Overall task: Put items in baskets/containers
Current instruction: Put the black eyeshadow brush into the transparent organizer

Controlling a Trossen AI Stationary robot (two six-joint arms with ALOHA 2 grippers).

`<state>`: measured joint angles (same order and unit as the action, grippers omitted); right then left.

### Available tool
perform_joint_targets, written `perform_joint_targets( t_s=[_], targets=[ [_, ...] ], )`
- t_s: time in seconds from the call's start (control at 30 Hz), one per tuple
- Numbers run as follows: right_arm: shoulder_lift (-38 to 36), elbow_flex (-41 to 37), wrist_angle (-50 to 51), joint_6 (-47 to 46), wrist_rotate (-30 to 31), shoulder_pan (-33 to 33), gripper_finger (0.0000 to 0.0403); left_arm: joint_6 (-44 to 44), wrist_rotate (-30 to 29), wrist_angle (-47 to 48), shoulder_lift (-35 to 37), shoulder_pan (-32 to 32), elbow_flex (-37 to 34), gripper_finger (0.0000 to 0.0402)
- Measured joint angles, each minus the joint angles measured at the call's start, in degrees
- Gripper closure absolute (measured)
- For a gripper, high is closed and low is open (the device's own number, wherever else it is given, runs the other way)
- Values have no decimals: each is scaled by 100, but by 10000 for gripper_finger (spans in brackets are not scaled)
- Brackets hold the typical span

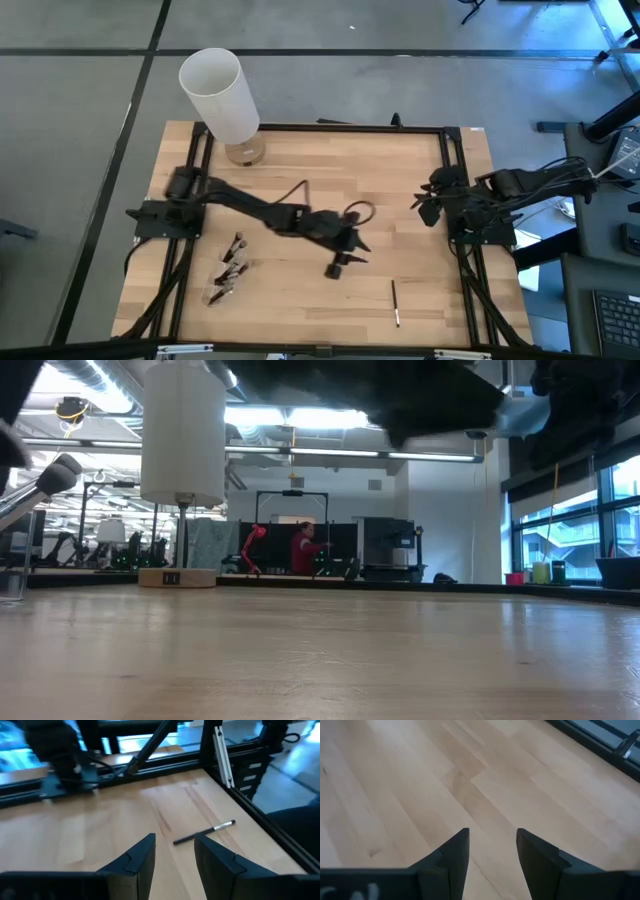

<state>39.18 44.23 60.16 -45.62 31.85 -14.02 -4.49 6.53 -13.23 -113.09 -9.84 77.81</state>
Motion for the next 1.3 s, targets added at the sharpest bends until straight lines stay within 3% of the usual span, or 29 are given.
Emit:
perform_joint_targets(
  t_s=[0.33, 0.53, 0.63, 0.73, 0.87, 1.13, 1.3],
  targets=[
    [-234, 0, 221, -40, 300, -2, 240, -780, 1794, 707, -2176, 316, 2710, 270],
    [-236, 0, 508, -276, 588, -2, 240, -1288, 1930, 674, -3280, 220, 4193, 270],
    [-236, -22, 590, -556, 555, -4, 240, -1518, 2329, 689, -3768, 94, 4730, 270],
    [-236, -147, 610, -783, 381, -4, 240, -1587, 2662, 722, -4163, -16, 4983, 270],
    [-221, -379, 599, -1109, 61, -4, 240, -1789, 2649, 718, -4396, -75, 5065, 270],
    [-210, -631, 571, -1721, -286, -4, 240, -2110, 2069, 946, -4460, -137, 5078, 270],
    [-131, -828, 12, -1720, -301, -4, 240, -1970, 1682, 1389, -4439, -132, 5076, 270]
  ],
)
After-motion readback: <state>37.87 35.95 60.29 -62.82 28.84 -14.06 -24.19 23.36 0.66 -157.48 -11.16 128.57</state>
